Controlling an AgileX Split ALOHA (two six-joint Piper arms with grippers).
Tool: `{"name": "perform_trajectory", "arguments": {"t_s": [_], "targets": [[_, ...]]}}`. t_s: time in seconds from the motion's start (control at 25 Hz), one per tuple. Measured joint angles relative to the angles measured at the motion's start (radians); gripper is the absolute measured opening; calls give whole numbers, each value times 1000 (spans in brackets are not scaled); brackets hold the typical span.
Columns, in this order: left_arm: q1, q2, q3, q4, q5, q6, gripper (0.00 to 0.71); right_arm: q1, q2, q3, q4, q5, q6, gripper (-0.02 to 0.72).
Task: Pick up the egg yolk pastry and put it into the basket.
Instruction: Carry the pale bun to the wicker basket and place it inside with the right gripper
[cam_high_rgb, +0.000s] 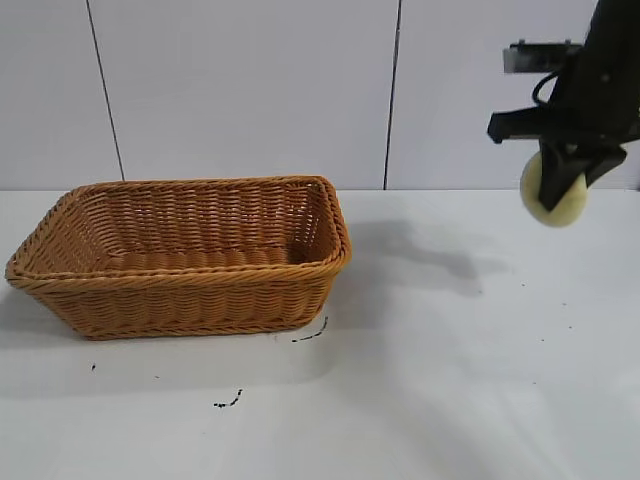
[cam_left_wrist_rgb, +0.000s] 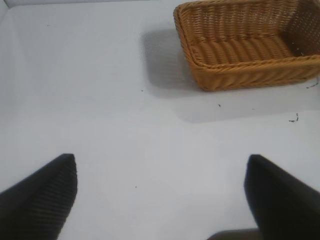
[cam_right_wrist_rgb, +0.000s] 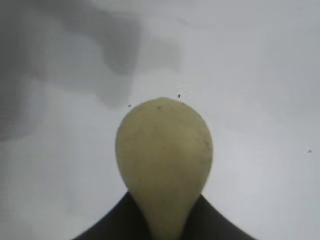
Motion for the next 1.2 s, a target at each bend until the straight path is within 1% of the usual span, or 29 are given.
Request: {"name": "perform_trajectory", "arguments": {"t_s": [0.08, 0.2, 0.36, 0.44, 0.52, 0.6, 0.72, 0.84, 0.96, 1.2], "targets": [[0, 0, 0, 0, 0, 0, 693, 0, -21, -16, 1, 29, -5, 43], [0, 0, 0, 0, 0, 0, 693, 0, -13, -79, 2, 98, -10, 43], [0, 0, 0, 0, 0, 0, 693, 4, 34, -201, 11, 126, -10, 43], [0, 0, 0, 0, 0, 0, 693, 16, 78, -268, 20, 155, -19, 43], [0, 0, 0, 0, -1, 0, 693, 47, 128, -345, 22, 177, -35, 43], [0, 0, 0, 0, -1, 0, 693, 103, 186, -423, 23, 198, -44, 43], [0, 0, 0, 0, -1, 0, 693, 193, 263, -551, 23, 227, -44, 43], [0, 0, 0, 0, -1, 0, 693, 283, 319, -660, 22, 246, -28, 43], [0, 0, 0, 0, -1, 0, 693, 371, 347, -700, 22, 236, -13, 43], [0, 0, 0, 0, -1, 0, 693, 540, 401, -705, 22, 134, -10, 43]]}}
